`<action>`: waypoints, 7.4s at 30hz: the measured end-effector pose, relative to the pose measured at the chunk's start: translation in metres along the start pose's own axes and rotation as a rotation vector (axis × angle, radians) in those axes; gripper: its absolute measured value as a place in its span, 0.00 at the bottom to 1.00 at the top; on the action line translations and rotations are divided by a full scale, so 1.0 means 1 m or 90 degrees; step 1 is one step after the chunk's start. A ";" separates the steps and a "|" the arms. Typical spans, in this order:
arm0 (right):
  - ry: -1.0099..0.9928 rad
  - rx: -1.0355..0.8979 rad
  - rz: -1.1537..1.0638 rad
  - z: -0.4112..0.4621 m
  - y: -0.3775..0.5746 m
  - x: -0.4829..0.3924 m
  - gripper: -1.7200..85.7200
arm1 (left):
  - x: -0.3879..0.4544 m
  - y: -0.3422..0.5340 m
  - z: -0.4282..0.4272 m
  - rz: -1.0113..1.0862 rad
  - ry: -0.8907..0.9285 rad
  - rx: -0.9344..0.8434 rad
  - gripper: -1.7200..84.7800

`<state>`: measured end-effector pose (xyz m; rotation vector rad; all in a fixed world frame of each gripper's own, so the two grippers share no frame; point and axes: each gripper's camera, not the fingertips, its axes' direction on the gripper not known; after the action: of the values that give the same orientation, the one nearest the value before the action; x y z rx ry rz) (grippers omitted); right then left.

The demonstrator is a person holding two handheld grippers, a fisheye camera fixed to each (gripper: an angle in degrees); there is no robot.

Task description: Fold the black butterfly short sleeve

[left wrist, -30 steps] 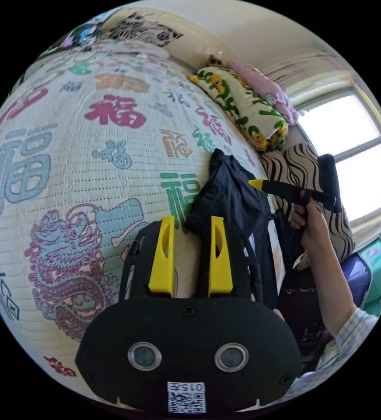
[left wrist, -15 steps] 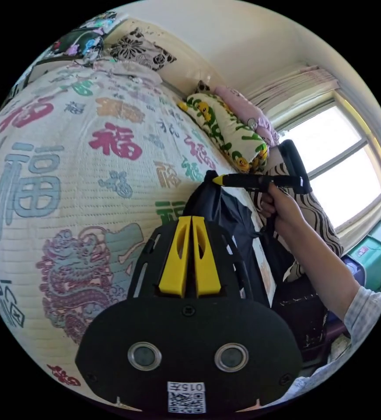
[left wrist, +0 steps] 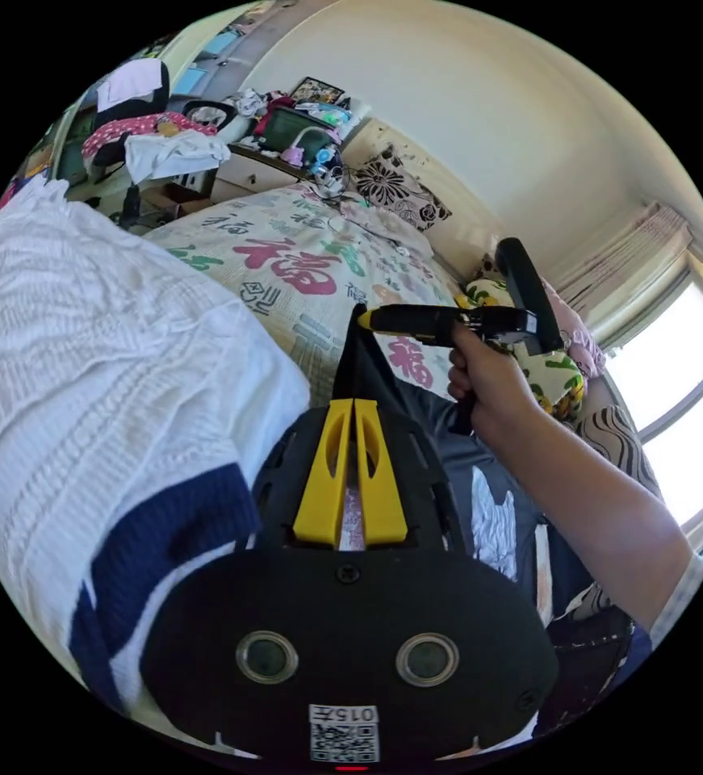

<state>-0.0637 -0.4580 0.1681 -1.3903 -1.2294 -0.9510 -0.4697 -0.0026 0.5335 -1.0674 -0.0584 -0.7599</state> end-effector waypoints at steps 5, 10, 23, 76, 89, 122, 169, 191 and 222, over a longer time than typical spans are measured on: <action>0.145 -0.052 -0.013 0.015 0.023 0.008 0.11 | 0.008 0.017 0.016 0.066 -0.106 -0.053 0.01; 0.196 0.019 0.002 -0.049 0.100 0.041 0.11 | 0.030 0.037 0.005 0.152 -0.134 0.001 0.03; 0.187 0.022 0.429 -0.104 0.614 0.068 0.04 | 0.127 0.137 -0.003 0.342 0.094 -0.201 0.11; 0.072 -0.127 0.559 -0.019 0.927 0.319 0.02 | 0.352 0.362 0.000 0.294 -0.137 -0.567 0.02; 0.239 -0.092 0.546 -0.054 0.973 0.302 0.01 | 0.418 0.340 -0.047 0.343 -0.136 -0.560 0.02; 0.027 0.431 0.644 -0.128 0.827 0.516 0.08 | 0.919 0.156 0.326 0.645 -0.018 -0.397 0.10; 0.080 0.010 0.191 -0.095 0.422 0.117 0.07 | 0.390 0.003 0.136 0.351 0.092 -0.345 0.08; 0.043 0.002 0.073 -0.099 0.020 -0.060 0.08 | 0.093 -0.007 0.035 -0.138 -0.028 0.008 0.05; -0.054 0.151 0.233 -0.274 0.042 0.035 0.01 | 0.210 0.100 -0.034 0.265 0.082 0.121 0.02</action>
<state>-0.0001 -0.7192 0.2441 -1.4121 -1.0616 -0.4825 -0.2643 -0.1168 0.5226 -0.8118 0.1935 -0.4339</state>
